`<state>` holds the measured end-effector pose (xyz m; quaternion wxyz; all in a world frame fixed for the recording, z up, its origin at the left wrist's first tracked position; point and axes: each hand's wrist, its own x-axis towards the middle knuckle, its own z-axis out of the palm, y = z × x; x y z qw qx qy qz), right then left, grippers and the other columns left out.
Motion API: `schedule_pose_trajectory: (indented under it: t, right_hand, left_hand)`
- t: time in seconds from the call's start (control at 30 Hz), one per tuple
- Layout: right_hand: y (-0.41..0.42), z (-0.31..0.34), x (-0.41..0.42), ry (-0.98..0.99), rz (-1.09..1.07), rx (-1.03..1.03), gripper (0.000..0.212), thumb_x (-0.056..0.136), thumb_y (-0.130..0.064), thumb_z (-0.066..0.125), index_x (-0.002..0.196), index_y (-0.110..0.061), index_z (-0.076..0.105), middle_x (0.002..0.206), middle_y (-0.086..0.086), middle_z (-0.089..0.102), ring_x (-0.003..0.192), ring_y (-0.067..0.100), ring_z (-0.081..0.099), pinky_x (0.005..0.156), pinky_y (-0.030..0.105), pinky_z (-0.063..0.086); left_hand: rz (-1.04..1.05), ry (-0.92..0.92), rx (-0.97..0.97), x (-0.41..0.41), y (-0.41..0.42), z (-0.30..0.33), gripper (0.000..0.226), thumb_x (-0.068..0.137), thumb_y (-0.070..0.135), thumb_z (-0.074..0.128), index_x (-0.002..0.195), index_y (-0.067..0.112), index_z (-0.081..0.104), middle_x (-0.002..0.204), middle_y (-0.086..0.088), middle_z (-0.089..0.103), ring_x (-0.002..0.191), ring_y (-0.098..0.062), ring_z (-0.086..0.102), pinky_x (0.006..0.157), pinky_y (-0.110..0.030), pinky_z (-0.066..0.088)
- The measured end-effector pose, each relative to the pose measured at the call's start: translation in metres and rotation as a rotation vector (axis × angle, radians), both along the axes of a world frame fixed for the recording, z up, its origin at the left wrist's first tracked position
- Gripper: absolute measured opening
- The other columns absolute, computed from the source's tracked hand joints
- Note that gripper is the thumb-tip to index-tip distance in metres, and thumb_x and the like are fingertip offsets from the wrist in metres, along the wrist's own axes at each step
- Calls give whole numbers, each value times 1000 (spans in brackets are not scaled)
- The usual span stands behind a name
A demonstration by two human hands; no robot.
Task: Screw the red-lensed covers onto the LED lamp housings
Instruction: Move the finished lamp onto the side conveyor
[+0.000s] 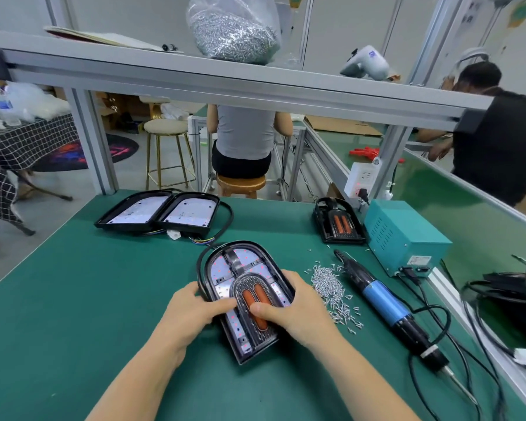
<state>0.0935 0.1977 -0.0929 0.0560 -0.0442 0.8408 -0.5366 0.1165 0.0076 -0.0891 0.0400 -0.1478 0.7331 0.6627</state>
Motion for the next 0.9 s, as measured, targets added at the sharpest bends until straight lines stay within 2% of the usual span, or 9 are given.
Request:
schedule_pose_trajectory:
  t: [0.13, 0.23, 0.33, 0.4, 0.5, 0.57, 0.67, 0.8, 0.9]
  right_hand:
    - [3, -4, 10, 38, -24, -131, 64, 67, -20, 89, 121, -28, 57, 105, -13, 72, 96, 1, 67, 92, 28, 52]
    - [4, 0, 14, 79, 9, -210, 57, 74, -13, 83, 120, -32, 57, 110, -14, 70, 102, 3, 65, 90, 22, 48]
    - [7, 6, 15, 92, 20, -254, 59, 77, -19, 82, 125, -38, 54, 133, -10, 55, 121, 2, 54, 106, 29, 42]
    - [10, 11, 15, 53, 25, -283, 75, 68, -34, 83, 133, -41, 46, 146, -14, 43, 133, 1, 41, 108, 26, 38]
    - [13, 21, 18, -84, 68, -421, 103, 51, -48, 80, 142, -47, 30, 149, -21, 31, 140, 1, 28, 91, 14, 44]
    - [15, 23, 21, -159, 121, -539, 111, 51, -44, 79, 149, -41, 26, 150, -13, 40, 139, 14, 39, 95, 28, 48]
    - [16, 25, 30, -201, 223, -743, 83, 72, -23, 75, 146, -33, 38, 139, 3, 58, 126, 28, 56, 106, 49, 44]
    - [16, 29, 45, -193, 272, -853, 60, 76, -24, 74, 134, -23, 56, 133, 14, 61, 116, 32, 61, 93, 44, 52]
    - [18, 31, 54, -135, 197, -882, 48, 82, -19, 69, 129, -27, 60, 131, 11, 63, 116, 31, 62, 91, 43, 54]
  left_hand:
    - [-10, 27, 107, 2, 4, 0, 25, 80, 6, 71, 103, 15, 66, 88, 3, 76, 84, -16, 71, 76, -33, 54]
    - [-22, 93, 193, 2, 1, 4, 26, 82, 4, 68, 105, 16, 67, 94, -1, 75, 78, -13, 71, 62, -28, 55]
    - [-37, 142, 238, 2, -3, 6, 28, 81, 7, 67, 107, 17, 68, 97, -2, 75, 78, -11, 70, 61, -26, 52]
    - [-72, 162, 268, 3, -4, 7, 32, 78, 13, 67, 109, 18, 68, 99, -2, 75, 80, -11, 70, 64, -27, 50]
    - [-126, 190, 287, 3, -2, 11, 41, 71, 20, 68, 111, 17, 67, 102, -2, 74, 81, -11, 69, 65, -25, 50]
    - [-158, 208, 294, 1, 1, 13, 42, 71, 20, 68, 112, 17, 68, 104, -2, 73, 83, -10, 68, 68, -26, 49]
    - [-172, 244, 340, -2, 8, 16, 39, 70, 21, 69, 109, 17, 70, 107, -5, 73, 87, -14, 67, 74, -29, 47]
    - [-172, 298, 393, -3, 20, 20, 35, 71, 20, 68, 105, 14, 72, 107, -7, 73, 88, -14, 69, 73, -23, 52]
    - [-166, 356, 398, -2, 32, 24, 35, 71, 21, 68, 106, 12, 72, 107, -9, 72, 92, -17, 69, 78, -25, 53]
